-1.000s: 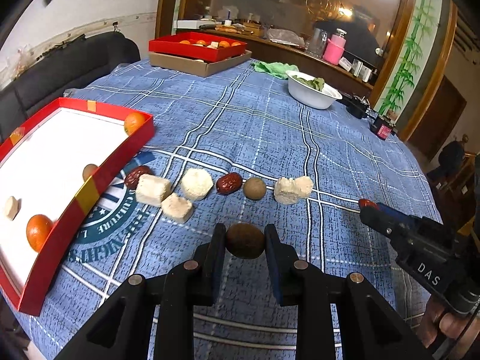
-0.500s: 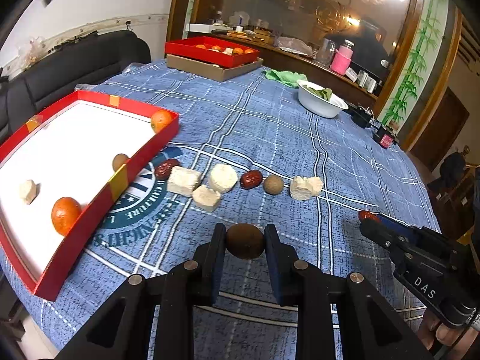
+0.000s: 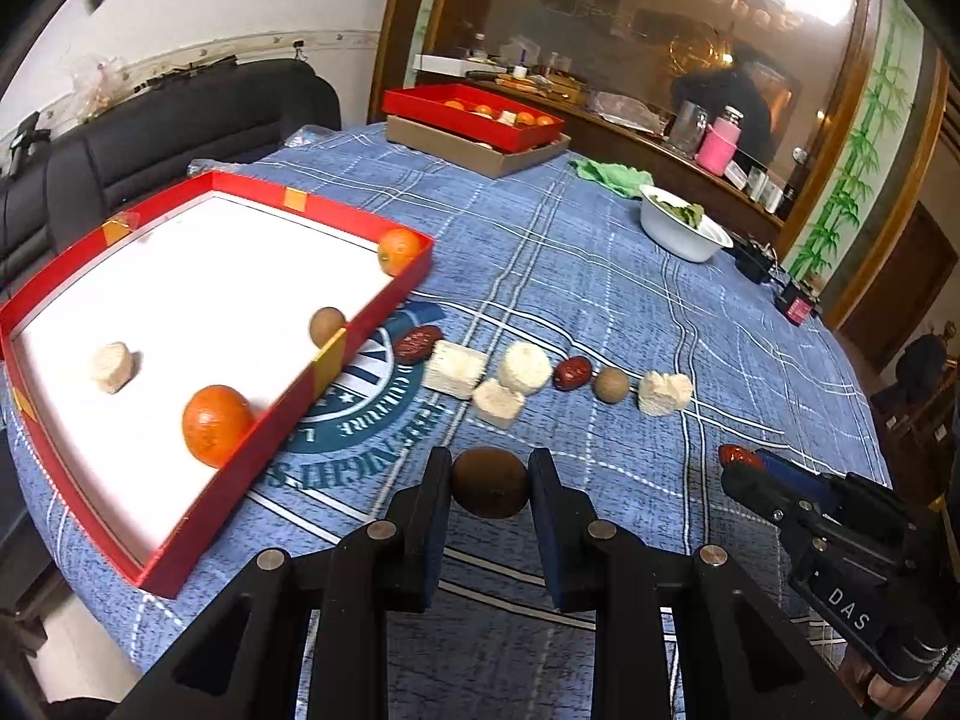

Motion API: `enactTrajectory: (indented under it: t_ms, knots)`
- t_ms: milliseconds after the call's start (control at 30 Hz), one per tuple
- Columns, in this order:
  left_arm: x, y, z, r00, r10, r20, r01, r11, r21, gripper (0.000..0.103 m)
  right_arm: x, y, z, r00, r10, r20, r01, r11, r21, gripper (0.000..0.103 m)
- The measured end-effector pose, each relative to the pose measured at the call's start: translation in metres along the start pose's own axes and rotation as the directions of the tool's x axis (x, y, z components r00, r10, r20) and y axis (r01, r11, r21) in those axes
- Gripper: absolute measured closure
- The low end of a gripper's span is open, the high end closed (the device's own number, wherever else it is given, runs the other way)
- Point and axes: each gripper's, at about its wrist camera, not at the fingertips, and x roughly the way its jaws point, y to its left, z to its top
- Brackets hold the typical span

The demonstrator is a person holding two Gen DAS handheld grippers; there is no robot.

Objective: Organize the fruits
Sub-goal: 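Lift the held date and brown fruit off the table toward the box, then carry the date and brown fruit over the red box with both tools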

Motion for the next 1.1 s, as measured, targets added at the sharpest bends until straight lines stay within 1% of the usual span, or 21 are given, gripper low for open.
enactTrajectory:
  t_ms: [300, 433, 800, 1100]
  knots:
    - [-0.01, 0.012, 0.006, 1.0, 0.003, 0.029, -0.002, 1.0, -0.021, 0.078, -0.001, 0.019, 0.007, 1.0, 0.026, 0.009, -0.025, 0.999, -0.037, 0.083]
    - [-0.014, 0.025, 0.008, 0.999, 0.013, 0.044, -0.011, 0.999, -0.042, 0.078, -0.001, 0.028, 0.012, 0.999, 0.042, 0.014, -0.041, 0.998, -0.054, 0.083]
    - [-0.025, 0.074, 0.016, 0.994, 0.074, 0.082, -0.062, 0.988, -0.142, 0.078, 0.008, 0.056, 0.023, 0.995, 0.094, 0.014, -0.093, 0.991, -0.092, 0.082]
    - [-0.032, 0.101, 0.021, 0.987, 0.112, 0.112, -0.091, 0.979, -0.182, 0.078, 0.011, 0.078, 0.032, 0.991, 0.132, 0.023, -0.128, 0.984, -0.124, 0.082]
